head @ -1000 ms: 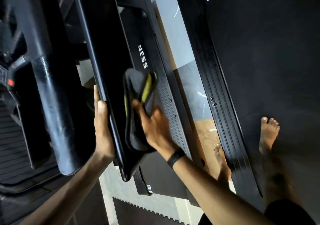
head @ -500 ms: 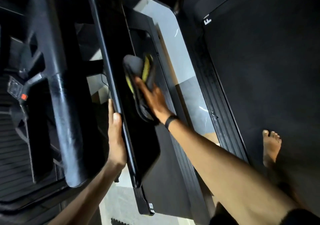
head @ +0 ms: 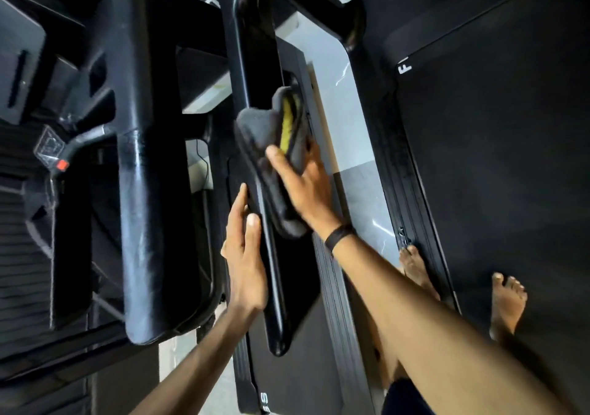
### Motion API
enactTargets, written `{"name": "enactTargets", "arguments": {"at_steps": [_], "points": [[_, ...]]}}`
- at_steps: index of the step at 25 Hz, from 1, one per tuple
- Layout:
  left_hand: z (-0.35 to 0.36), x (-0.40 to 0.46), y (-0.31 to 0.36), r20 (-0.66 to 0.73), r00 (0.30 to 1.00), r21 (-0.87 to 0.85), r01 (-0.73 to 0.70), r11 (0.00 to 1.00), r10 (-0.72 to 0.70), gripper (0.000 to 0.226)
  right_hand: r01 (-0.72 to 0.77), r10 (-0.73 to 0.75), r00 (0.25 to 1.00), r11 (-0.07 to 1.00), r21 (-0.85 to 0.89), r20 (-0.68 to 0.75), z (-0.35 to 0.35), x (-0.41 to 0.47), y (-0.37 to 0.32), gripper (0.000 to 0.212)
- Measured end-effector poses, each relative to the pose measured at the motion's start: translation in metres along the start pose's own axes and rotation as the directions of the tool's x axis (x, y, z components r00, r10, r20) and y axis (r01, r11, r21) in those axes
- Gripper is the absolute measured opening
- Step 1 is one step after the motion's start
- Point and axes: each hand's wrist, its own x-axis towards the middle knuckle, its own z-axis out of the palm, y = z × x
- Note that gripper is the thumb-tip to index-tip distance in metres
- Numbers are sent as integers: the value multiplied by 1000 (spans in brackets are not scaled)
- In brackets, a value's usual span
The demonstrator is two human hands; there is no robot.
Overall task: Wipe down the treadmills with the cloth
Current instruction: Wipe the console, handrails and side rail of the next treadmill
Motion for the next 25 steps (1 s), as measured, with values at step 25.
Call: {"name": "enactTargets", "arguments": {"at_steps": [25], "points": [[20, 117, 25, 20, 983, -74, -181, 981, 183, 39, -449, 447, 889, 809, -380, -98, -5, -38, -8, 67]]}}
